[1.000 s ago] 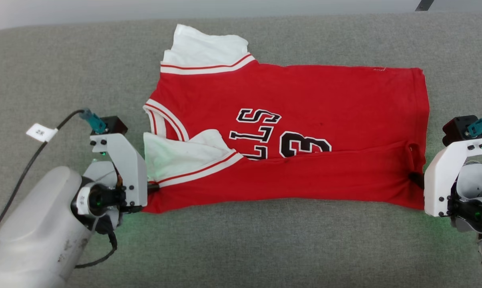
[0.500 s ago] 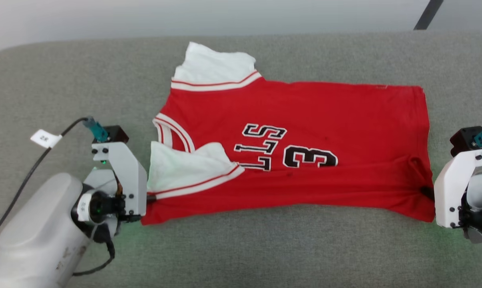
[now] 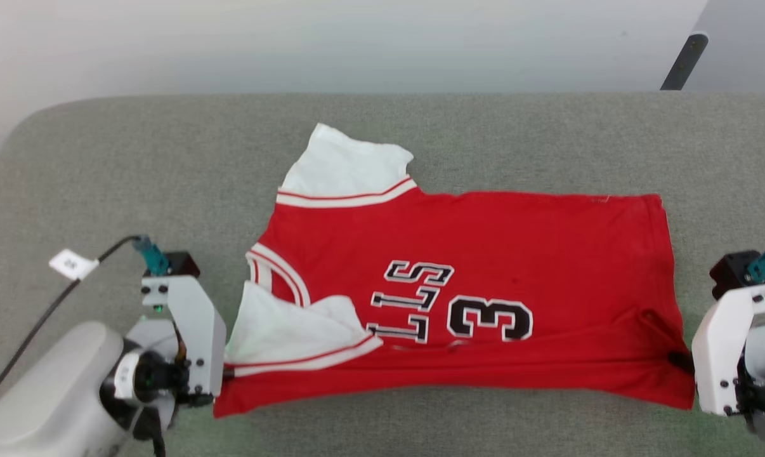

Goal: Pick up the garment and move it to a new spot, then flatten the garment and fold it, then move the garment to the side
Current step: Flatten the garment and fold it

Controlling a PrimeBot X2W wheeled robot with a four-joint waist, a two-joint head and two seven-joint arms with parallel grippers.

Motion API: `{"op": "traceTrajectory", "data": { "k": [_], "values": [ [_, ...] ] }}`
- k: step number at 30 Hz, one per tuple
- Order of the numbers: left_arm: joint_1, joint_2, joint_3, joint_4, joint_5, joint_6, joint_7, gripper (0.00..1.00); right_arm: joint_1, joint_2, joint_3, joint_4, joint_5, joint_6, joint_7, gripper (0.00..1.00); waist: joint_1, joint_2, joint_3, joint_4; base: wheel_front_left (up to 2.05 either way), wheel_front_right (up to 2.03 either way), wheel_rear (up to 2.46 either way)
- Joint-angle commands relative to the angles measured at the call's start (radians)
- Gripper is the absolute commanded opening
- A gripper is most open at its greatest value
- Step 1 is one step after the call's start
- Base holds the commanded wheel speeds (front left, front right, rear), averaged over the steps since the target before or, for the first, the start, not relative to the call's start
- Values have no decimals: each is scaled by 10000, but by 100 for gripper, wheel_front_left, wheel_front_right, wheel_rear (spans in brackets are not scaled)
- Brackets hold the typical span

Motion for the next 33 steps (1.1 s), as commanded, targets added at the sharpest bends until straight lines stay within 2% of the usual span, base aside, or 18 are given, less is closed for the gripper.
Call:
{"op": "traceTrajectory", "data": {
  "k": [1, 5, 6, 7, 8, 9, 10, 11, 12, 13, 24, 28, 33],
  "values": [
    [195, 175, 24, -26, -30, 136, 39, 0, 224, -100, -142, -55, -6, -18, 57, 0, 0, -1, -33, 19, 0, 0, 0],
    [619, 232, 18, -338, -68, 299, -118, 0, 609, 44, -316, -276, -56, -16, 123, 0, 0, -1, -58, 0, 0, 0, 0],
    [712, 209, -20, -371, -72, 301, -124, 4, 693, 98, -344, -309, -79, -16, 112, 0, 0, -1, -66, -2, 0, 0, 0],
    [800, 171, -50, -392, -73, 311, -163, 15, 759, 131, -361, -351, -106, -16, 105, 0, 0, -1, -72, -8, 0, 0, 0],
    [847, 116, -75, -392, -64, 284, -220, 34, 816, 161, -370, -390, -119, -16, 97, 8, 0, -1, -74, -14, 0, 0, 0],
    [875, 60, -73, -378, -60, 244, -298, 48, 866, 207, -369, -420, -137, -16, 96, 16, 0, -1, -77, -21, 0, 0, 0],
    [901, 18, -67, -359, -54, 215, -378, 57, 897, 237, -357, -454, -144, -16, 105, 34, 0, -1, -82, -28, 0, 0, 0],
    [920, -21, -73, -344, -37, 184, -446, 82, 931, 245, -355, -490, -144, -16, 113, 62, 0, -1, -91, -30, 0, 0, 0],
    [939, -50, -86, -322, -29, 158, -471, 94, 977, 254, -355, -523, -144, -16, 119, 96, 0, -1, -99, -33, 0, 0, 0],
    [955, -80, -96, -310, -27, 115, -526, 100, 1027, 255, -354, -556, -147, -16, 138, 100, 0, -1, -109, -35, 0, 0, 0],
    [588, 260, 176, -582, 174, -15, -939, 100, 1292, 347, -707, -1641, -165, -15, -120, 100, 0, -1, -282, -11, 0, 0, 0],
    [357, 406, 444, -935, 383, -175, -1510, 100, 1424, 336, -801, -2330, -225, -15, -973, 100, 0, -1, -321, -8, 0, 0, 0],
    [-178, 508, 763, -1239, 792, -618, -2489, 100, 1446, 242, -671, -2966, -484, -15, -2873, 100, 0, -1, -302, -126, 0, 0, 0]
  ]
}}
